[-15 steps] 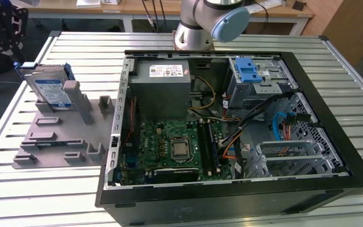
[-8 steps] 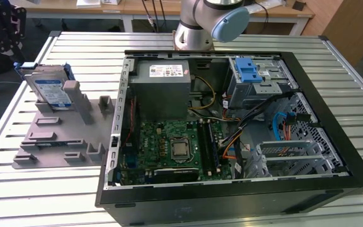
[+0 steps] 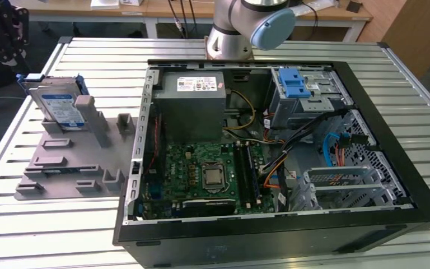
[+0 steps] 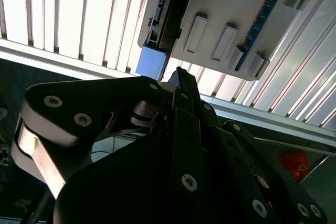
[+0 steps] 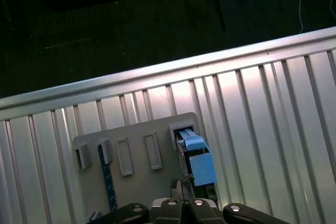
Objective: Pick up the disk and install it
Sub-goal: 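Pick up the disk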
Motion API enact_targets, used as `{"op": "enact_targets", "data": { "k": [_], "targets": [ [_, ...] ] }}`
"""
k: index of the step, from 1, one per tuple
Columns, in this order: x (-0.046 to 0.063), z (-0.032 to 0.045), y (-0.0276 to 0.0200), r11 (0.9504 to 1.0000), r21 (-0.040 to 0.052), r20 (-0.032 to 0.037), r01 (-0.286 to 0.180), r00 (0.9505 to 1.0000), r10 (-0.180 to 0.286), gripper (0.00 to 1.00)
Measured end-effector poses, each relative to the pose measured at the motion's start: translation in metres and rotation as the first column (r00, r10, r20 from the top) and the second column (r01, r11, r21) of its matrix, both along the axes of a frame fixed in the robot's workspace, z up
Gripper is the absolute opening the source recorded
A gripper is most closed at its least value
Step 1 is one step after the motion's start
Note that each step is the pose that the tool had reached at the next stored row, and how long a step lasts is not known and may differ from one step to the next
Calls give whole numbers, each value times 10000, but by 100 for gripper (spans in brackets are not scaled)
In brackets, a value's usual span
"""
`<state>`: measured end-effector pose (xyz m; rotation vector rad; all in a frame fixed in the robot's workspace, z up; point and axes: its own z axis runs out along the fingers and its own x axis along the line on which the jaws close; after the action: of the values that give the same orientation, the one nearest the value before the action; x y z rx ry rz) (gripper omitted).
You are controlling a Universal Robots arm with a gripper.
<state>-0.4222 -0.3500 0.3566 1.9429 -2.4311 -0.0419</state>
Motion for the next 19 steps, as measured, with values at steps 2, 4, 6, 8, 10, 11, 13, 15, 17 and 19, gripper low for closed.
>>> {"op": "enact_targets", "data": {
  "k": [2, 4, 6, 8, 10, 11, 13, 15, 17, 19],
  "targets": [
    [0, 0, 0, 9998, 7, 3, -216, 9998, 216, 11],
    [0, -2, 0, 9991, 19, 11, -414, 9991, 414, 11],
    [0, -2, 0, 9983, 24, 13, -589, 9983, 589, 11],
    [0, -2, 0, 9973, 32, 14, -737, 9973, 737, 11],
    [-5, -6, -1, 9968, 43, 17, -799, 9968, 799, 11],
    [-5, -7, -1, 9966, 43, 15, -822, 9966, 822, 11],
    [-5, -7, -1, 9963, 43, 14, -863, 9963, 863, 11],
    [-6, -7, -1, 9961, 43, 14, -879, 9961, 879, 11],
    [-6, -7, -1, 9961, 43, 15, -886, 9961, 886, 17],
    [-6, -7, -1, 9960, 43, 14, -892, 9960, 892, 23]
  ]
}}
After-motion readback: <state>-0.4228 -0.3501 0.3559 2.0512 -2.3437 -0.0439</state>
